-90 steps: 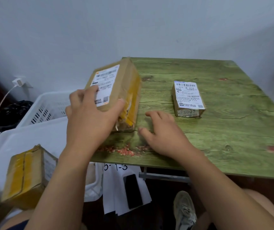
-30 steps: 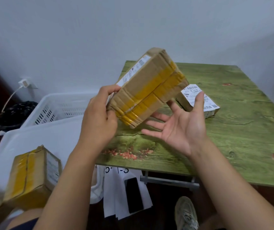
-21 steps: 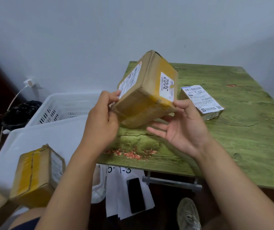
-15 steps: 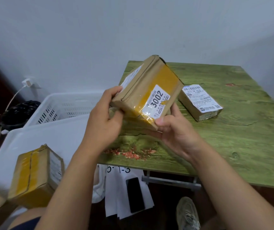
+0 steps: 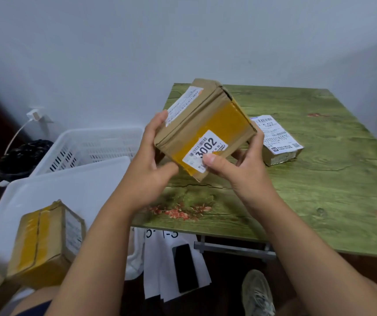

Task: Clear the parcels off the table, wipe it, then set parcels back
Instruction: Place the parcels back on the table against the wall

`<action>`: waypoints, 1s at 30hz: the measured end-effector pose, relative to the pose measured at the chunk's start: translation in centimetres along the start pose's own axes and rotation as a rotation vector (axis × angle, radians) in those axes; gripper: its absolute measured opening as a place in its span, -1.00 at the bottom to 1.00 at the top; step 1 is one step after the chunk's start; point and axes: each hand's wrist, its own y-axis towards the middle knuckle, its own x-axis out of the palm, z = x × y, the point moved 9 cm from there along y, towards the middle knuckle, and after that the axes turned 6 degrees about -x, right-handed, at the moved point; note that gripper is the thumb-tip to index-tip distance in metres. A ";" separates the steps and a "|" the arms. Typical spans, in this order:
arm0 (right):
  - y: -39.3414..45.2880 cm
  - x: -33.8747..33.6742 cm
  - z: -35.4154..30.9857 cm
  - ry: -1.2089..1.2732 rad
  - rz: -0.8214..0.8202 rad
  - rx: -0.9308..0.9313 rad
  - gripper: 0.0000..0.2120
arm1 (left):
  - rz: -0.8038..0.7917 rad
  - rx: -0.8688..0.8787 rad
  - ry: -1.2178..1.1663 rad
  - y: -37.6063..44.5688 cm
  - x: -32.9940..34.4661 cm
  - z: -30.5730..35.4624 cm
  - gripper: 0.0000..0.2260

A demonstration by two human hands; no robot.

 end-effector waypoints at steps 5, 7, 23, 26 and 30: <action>-0.1 -0.5 -0.3 -0.252 0.037 0.035 -0.32 | 0.035 -0.073 -0.191 0.1 0.2 -0.6 -0.21; -0.2 -0.5 0.2 -0.417 0.005 0.061 -0.33 | 0.084 -0.065 -0.122 0.1 0.0 -0.4 -0.20; 0.2 -0.5 -0.2 -1.052 -0.064 -0.015 -0.83 | 0.233 0.056 0.750 0.4 2.5 -0.4 -0.43; 0.6 -1.0 -0.8 -0.941 -0.003 -0.013 -0.87 | 0.198 0.089 0.847 0.6 3.1 -0.2 -0.48; 1.6 -2.2 -1.8 -0.859 0.084 -0.022 -0.90 | 0.213 0.045 0.870 1.1 2.6 -0.1 -0.54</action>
